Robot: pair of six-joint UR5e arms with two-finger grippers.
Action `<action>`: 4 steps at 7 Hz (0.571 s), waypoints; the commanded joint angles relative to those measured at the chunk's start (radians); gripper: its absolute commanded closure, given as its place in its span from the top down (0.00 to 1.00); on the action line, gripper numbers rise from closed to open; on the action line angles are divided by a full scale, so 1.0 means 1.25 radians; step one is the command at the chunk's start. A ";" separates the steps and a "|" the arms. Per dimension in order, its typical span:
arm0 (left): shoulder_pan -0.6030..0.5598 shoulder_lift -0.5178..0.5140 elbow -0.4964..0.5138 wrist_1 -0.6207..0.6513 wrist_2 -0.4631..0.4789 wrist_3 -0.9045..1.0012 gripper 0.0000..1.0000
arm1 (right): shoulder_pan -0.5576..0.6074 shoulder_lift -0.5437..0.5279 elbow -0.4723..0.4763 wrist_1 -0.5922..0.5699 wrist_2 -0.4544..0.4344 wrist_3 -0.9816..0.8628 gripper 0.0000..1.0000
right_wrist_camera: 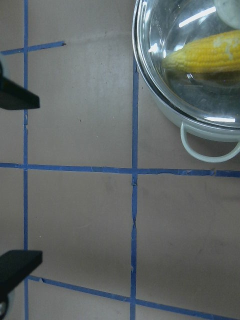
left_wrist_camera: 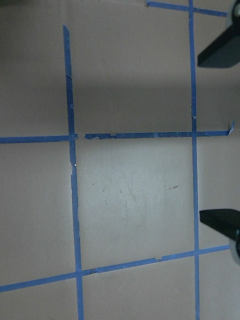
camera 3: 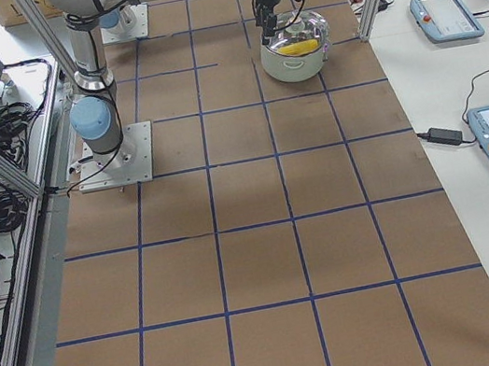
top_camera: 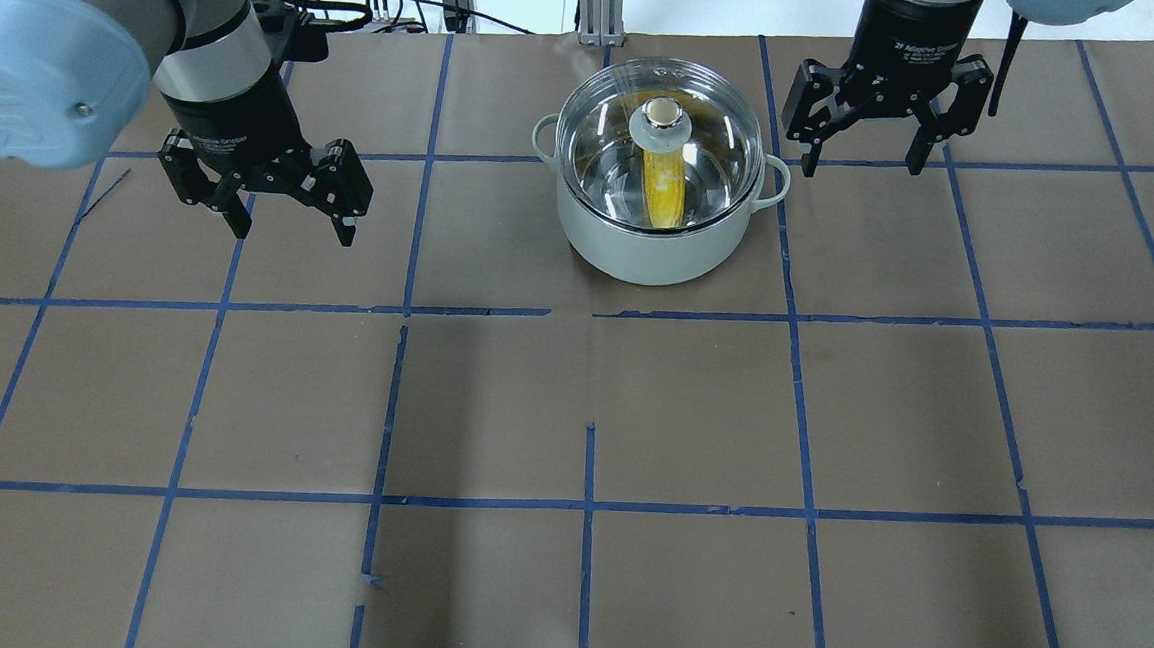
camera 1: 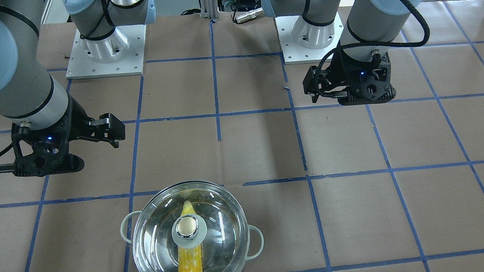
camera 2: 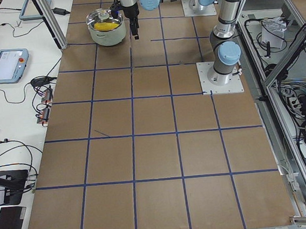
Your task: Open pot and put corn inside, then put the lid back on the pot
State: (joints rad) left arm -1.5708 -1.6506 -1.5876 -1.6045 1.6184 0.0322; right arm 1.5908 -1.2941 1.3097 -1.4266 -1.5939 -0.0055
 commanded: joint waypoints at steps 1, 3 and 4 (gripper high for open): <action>0.000 0.000 0.000 0.000 0.000 0.000 1.00 | -0.006 -0.010 0.004 -0.004 -0.006 -0.011 1.00; 0.000 0.000 0.000 0.000 0.000 0.000 1.00 | -0.007 -0.032 0.011 0.001 -0.007 -0.013 1.00; 0.000 0.000 0.000 0.000 0.000 0.000 1.00 | -0.004 -0.047 0.027 0.004 -0.004 -0.012 1.00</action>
